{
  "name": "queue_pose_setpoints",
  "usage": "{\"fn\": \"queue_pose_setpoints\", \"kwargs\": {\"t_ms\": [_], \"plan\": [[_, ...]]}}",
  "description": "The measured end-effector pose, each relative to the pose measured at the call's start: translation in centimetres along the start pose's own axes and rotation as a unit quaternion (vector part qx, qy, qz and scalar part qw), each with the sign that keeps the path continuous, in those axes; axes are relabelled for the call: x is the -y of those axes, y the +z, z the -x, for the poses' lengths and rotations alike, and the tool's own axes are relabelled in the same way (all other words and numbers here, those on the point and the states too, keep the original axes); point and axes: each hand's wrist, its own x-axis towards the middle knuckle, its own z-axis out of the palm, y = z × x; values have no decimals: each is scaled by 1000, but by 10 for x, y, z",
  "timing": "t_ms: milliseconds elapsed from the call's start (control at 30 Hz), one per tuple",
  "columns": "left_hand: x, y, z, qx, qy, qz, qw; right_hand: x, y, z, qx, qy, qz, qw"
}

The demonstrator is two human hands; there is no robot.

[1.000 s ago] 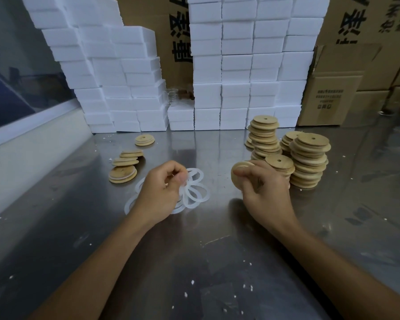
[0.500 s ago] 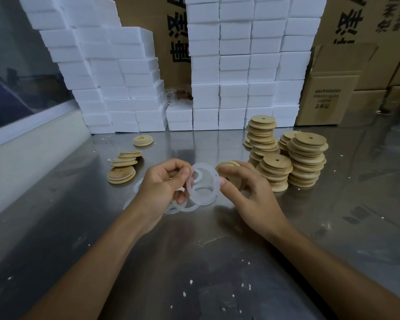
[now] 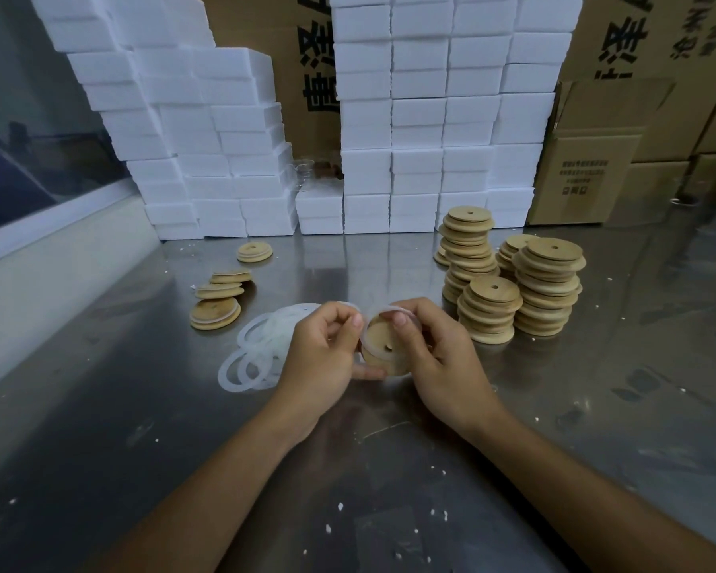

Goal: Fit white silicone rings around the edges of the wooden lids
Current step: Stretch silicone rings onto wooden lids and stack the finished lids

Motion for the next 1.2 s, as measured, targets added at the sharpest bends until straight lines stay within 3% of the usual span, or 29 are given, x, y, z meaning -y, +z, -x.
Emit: {"fn": "queue_pose_setpoints", "kwargs": {"t_ms": [100,433,667,767,867,1000,1200], "plan": [[2,5,1,-32,-7,8,999,-2,1,0,-1,-6,-3,1000],[5,-2,-4,-110,41,-121,986,-12,-2,-3,-13,18,17,1000],[3,0,-3,-85,54,-63,993,-11,-2,-3,-61,25,0,998],[3,2,0,-54,74,-68,994,-11,-3,-4,-68,17,12,997],[5,1,-2,-77,81,-110,988,-11,-3,-3,-48,7,29,998],[5,-2,-6,-115,54,-103,987,-10,0,-3,-22,-32,33,999],[1,-7,-9,-112,-21,-43,993,-10,2,-2,-11,-38,53,998]]}}
